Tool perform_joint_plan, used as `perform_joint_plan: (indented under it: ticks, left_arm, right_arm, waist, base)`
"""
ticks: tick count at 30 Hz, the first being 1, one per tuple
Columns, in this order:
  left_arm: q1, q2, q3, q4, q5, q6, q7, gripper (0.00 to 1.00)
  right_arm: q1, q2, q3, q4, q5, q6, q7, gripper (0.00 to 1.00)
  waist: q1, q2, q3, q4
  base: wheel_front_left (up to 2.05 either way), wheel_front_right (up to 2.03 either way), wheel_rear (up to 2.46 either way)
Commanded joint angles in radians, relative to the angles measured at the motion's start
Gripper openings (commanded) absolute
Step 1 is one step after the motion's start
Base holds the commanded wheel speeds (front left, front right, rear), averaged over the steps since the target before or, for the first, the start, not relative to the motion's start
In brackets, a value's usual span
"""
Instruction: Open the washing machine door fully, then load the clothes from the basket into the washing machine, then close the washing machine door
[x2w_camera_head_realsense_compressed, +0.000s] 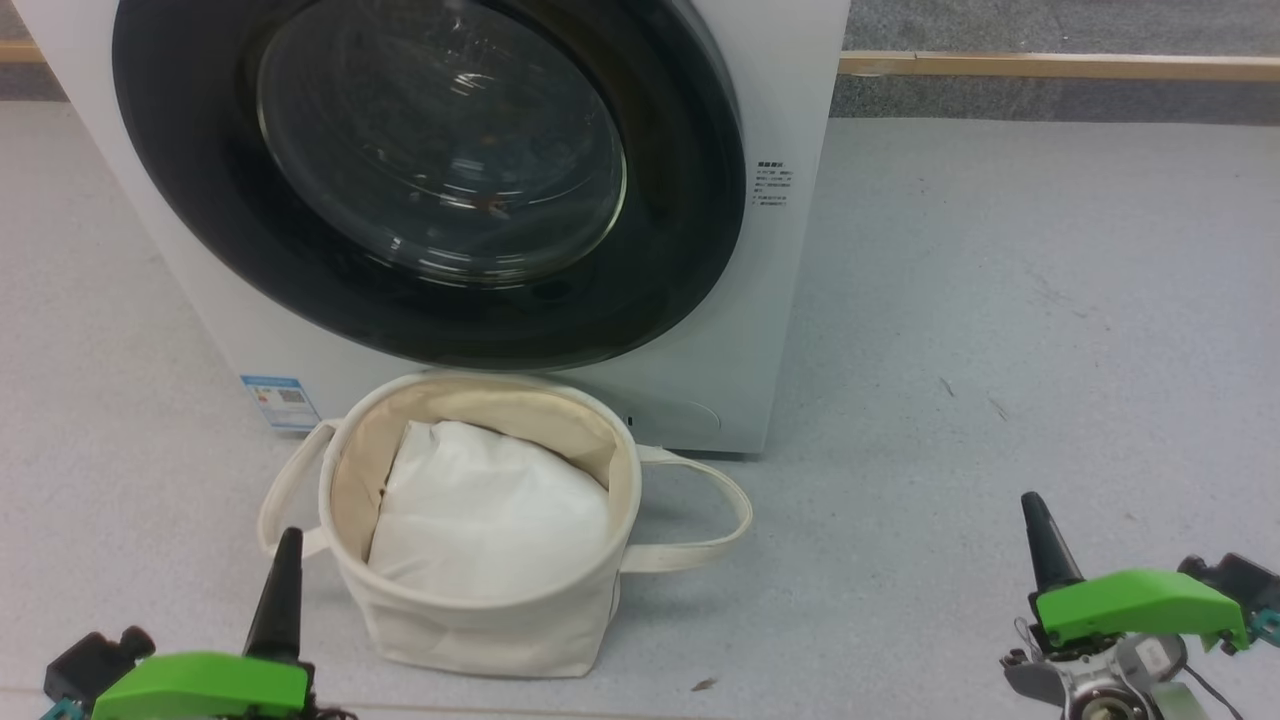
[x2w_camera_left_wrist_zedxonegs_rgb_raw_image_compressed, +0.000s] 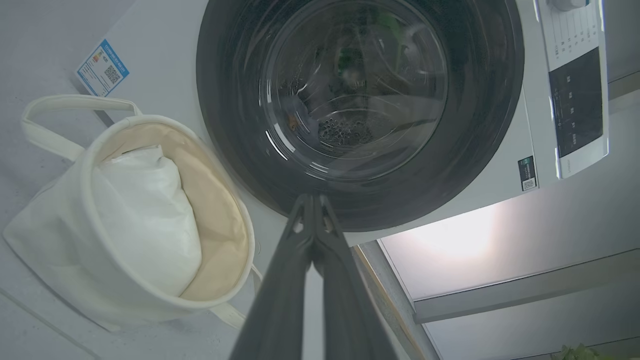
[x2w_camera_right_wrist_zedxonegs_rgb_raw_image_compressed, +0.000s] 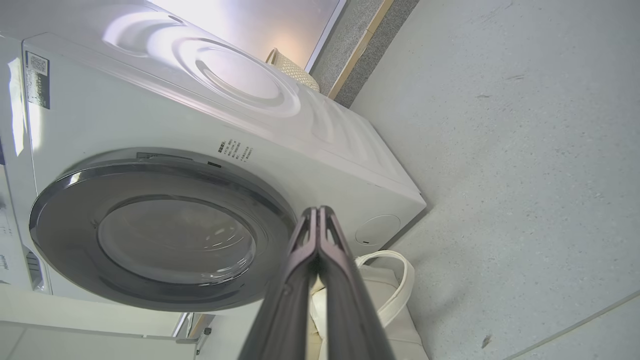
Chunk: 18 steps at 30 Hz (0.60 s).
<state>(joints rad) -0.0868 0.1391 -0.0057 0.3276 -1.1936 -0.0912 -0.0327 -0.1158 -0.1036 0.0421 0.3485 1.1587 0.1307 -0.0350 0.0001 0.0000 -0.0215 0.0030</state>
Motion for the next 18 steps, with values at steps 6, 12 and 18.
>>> perform_joint_plan:
  ticks: [6, 12, 18]
  left_arm:
    - [-0.03, -0.003, 0.042, -0.052, -0.061, 0.003, 0.023, 0.0]
    - [-0.029, -0.015, 0.053, -0.065, -0.111, 0.005, 0.04, 0.0]
    - [-0.027, -0.027, 0.065, -0.078, -0.16, 0.008, 0.057, 0.0]
  right_arm:
    - [-0.025, 0.005, -0.016, -0.043, 0.067, 0.0, 0.021, 0.0]
    - [-0.023, 0.01, -0.034, -0.05, 0.122, 0.0, 0.038, 0.0]
    - [-0.021, 0.015, -0.052, -0.057, 0.178, 0.0, 0.054, 0.0]
  waist:
    - [0.0, 0.0, 0.002, 0.0]
    - [0.0, 0.0, 0.005, -0.001]
    - [0.0, 0.0, 0.007, -0.001]
  base:
    - [0.0, 0.0, 0.0]
    - [0.0, 0.0, 0.0]
    - [0.0, 0.0, 0.0]
